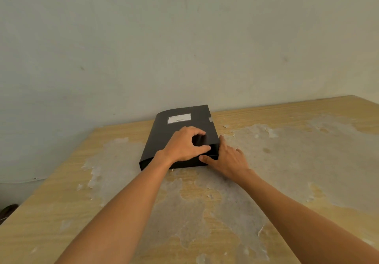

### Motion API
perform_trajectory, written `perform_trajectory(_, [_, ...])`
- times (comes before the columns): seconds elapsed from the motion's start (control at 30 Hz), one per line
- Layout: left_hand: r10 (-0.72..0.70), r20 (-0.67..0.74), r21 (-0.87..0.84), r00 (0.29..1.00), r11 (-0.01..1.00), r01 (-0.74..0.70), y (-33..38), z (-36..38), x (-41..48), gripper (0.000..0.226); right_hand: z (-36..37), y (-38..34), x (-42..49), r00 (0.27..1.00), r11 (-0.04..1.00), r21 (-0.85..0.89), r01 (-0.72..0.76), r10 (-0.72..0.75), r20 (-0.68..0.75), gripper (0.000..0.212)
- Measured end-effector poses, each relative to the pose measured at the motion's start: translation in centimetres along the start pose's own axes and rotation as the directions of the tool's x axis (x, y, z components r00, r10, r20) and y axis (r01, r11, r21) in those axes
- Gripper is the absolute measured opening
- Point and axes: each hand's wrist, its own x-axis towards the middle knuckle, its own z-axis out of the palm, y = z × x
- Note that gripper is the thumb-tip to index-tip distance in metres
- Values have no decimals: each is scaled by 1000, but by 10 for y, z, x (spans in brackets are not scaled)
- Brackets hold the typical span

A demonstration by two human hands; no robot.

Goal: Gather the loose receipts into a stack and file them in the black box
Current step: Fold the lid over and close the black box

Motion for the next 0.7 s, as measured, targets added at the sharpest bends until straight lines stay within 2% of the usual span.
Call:
perform_trajectory(0.1, [-22, 36, -10, 999, 1000, 22, 1, 7, -1, 62, -2, 4, -1, 999, 996, 90, 23, -21, -25, 106])
perform_trajectory(0.2, [-53, 121, -35, 991, 998, 58, 0, 8, -1, 68, -6, 8, -2, 994, 984, 146, 106, -103, -28, 118])
perform_trajectory(0.3, [-90, 152, -181, 984, 976, 117, 0, 5, -2, 50, -9, 8, 0, 989, 984, 103, 144, -148, 30, 122])
perform_trajectory(0.4, [-150, 50, -287, 987, 945, 158, -6, 0, -5, 37, -13, 5, 1, 976, 975, -76, 208, -201, 87, 109])
perform_trajectory(0.47, [-207, -82, -181, 975, 965, 190, -16, -4, -6, 37, -12, 4, 3, 958, 937, -207, 282, -263, 116, 97])
perform_trajectory(0.53, [-294, -198, 33, 935, 951, 306, -33, -7, -8, 49, -10, 4, 5, 947, 908, -272, 318, -287, 146, 83])
perform_trajectory(0.6, [-486, -183, 137, 854, 848, 512, -55, -10, -14, 72, -8, 4, 7, 946, 906, -278, 320, -287, 153, 73])
perform_trajectory(0.67, [-647, -53, 52, 761, 759, 649, -70, -11, -22, 93, -8, 5, 8, 944, 903, -280, 326, -295, 148, 69])
perform_trajectory(0.7, [-666, -3, -3, 746, 746, 666, -76, -10, -24, 99, -9, 4, 8, 942, 899, -287, 331, -299, 151, 68])
